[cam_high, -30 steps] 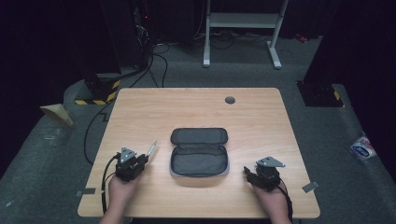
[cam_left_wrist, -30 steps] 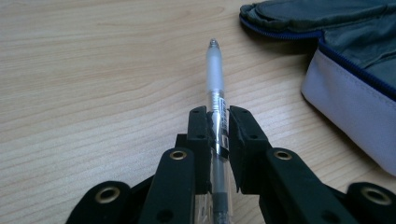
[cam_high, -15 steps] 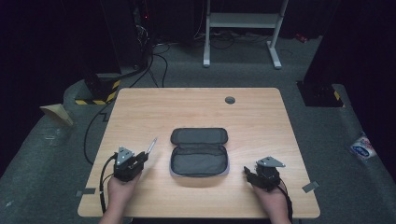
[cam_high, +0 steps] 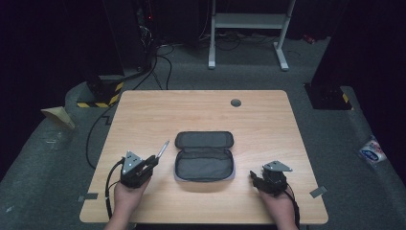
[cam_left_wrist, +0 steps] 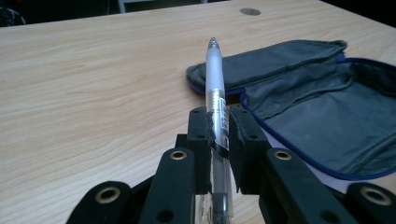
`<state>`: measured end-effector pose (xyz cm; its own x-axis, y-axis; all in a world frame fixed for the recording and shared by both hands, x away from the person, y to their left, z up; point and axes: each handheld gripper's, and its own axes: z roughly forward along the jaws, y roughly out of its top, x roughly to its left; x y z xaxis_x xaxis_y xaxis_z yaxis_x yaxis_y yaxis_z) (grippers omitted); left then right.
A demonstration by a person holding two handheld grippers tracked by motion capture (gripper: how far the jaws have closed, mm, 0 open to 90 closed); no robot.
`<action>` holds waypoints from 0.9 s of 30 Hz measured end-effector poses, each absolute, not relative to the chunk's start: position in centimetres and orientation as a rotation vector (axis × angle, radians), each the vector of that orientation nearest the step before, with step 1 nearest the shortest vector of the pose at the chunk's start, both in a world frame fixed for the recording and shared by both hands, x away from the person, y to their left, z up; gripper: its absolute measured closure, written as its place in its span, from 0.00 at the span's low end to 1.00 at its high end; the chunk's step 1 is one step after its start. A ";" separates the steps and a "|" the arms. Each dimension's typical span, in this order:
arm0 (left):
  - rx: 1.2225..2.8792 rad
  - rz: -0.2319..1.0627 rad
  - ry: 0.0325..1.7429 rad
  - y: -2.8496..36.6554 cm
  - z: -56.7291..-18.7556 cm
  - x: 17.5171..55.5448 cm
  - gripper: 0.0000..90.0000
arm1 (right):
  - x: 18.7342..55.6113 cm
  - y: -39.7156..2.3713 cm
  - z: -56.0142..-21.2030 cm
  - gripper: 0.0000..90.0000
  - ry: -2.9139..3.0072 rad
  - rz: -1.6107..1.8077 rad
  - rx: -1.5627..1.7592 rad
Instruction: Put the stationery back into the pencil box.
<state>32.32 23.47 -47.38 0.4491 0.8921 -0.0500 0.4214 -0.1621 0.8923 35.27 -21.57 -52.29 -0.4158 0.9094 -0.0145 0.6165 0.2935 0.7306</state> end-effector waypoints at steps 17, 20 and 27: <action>1.825 0.568 0.958 19.8 -44.0 33.6 0.88 | 35.2 -21.5 -52.3 0.44 2.128 0.913 1.374; 1.830 0.556 0.935 19.2 -43.4 33.7 0.88 | 35.2 -21.5 -52.3 0.44 2.128 0.913 1.375; 1.841 0.539 0.888 17.9 -42.4 33.6 0.88 | 35.2 -21.5 -52.3 0.44 2.126 0.912 1.374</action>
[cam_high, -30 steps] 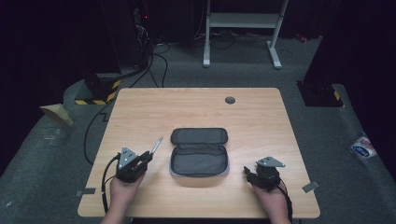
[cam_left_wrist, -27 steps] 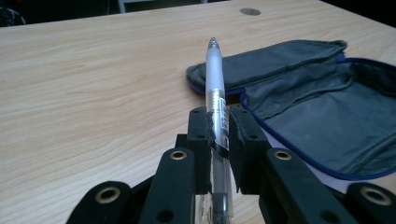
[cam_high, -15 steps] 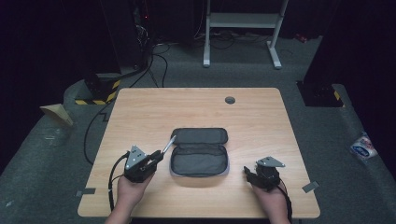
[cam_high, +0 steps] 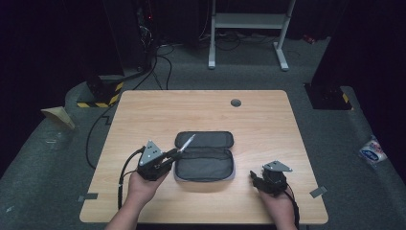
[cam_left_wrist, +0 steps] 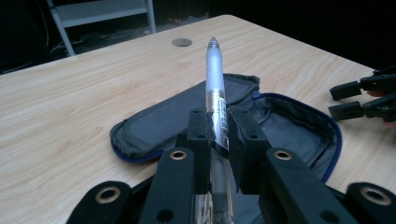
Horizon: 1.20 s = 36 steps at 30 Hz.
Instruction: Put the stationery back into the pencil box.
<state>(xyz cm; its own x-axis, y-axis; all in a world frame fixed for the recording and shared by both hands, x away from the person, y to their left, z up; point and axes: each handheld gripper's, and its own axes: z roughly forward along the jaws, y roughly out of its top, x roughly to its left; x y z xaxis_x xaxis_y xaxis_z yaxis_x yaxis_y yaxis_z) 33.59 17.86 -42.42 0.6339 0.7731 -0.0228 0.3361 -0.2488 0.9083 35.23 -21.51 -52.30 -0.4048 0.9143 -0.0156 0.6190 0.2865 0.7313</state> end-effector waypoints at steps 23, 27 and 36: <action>1.940 0.454 0.736 14.2 -42.9 36.1 0.88 | 35.2 -21.5 -52.3 0.44 2.127 0.909 1.367; 1.944 0.433 0.726 13.6 -43.2 36.4 0.88 | 35.2 -21.5 -52.3 0.44 2.129 0.909 1.364; 1.982 0.402 0.669 11.7 -43.4 37.3 0.88 | 35.2 -21.5 -52.3 0.44 2.131 0.909 1.361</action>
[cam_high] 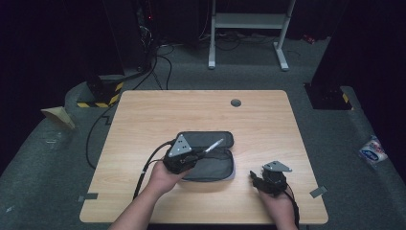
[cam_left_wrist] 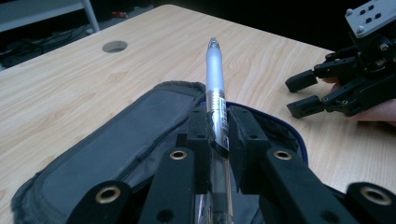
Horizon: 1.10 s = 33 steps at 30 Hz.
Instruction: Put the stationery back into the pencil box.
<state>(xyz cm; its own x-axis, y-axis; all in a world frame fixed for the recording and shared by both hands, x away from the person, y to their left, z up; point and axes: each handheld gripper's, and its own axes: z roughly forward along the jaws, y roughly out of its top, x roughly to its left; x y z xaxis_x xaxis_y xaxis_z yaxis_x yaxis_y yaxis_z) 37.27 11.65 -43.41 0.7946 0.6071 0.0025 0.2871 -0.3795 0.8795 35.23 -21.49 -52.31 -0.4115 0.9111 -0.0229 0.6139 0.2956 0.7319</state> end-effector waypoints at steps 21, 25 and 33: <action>2.102 0.294 0.662 11.8 -47.2 38.5 0.88 | 35.2 -21.5 -52.3 0.44 2.130 0.908 1.357; 2.119 0.294 0.661 11.8 -47.7 38.5 0.88 | 35.2 -21.4 -52.3 0.44 2.130 0.907 1.356; 2.186 0.291 0.633 11.6 -48.5 38.6 0.88 | 35.2 -21.4 -52.3 0.44 2.129 0.906 1.355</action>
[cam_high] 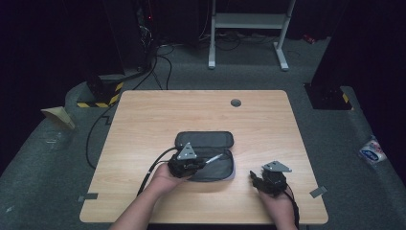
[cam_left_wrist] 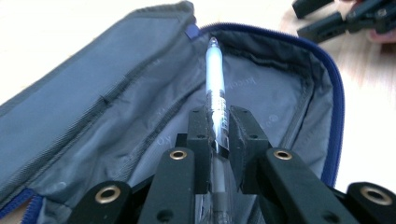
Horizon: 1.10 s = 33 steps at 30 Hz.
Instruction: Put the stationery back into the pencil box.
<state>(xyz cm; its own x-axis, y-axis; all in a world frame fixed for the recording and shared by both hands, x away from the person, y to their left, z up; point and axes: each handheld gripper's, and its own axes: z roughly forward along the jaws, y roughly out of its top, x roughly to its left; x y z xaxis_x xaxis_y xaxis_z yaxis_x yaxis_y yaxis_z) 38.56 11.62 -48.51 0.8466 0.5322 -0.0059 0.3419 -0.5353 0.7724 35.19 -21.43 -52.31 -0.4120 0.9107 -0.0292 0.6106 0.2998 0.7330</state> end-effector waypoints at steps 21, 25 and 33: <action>2.090 0.349 0.778 12.3 -47.5 38.7 0.61 | 35.2 -21.4 -52.3 0.44 2.128 0.902 1.351; 2.078 0.362 0.795 12.4 -47.0 38.4 0.55 | 35.1 -21.4 -52.3 0.44 2.127 0.902 1.351; 2.035 0.365 0.839 12.9 -46.1 38.2 0.34 | 35.1 -21.4 -52.3 0.44 2.127 0.900 1.349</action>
<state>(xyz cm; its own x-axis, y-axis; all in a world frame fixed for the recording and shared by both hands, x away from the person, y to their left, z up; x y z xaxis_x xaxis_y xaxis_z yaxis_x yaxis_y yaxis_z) 38.24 12.90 -46.13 0.7285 0.6827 -0.0564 0.4244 -0.3852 0.8195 35.13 -21.36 -52.30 -0.4111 0.9109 -0.0367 0.6078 0.3038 0.7337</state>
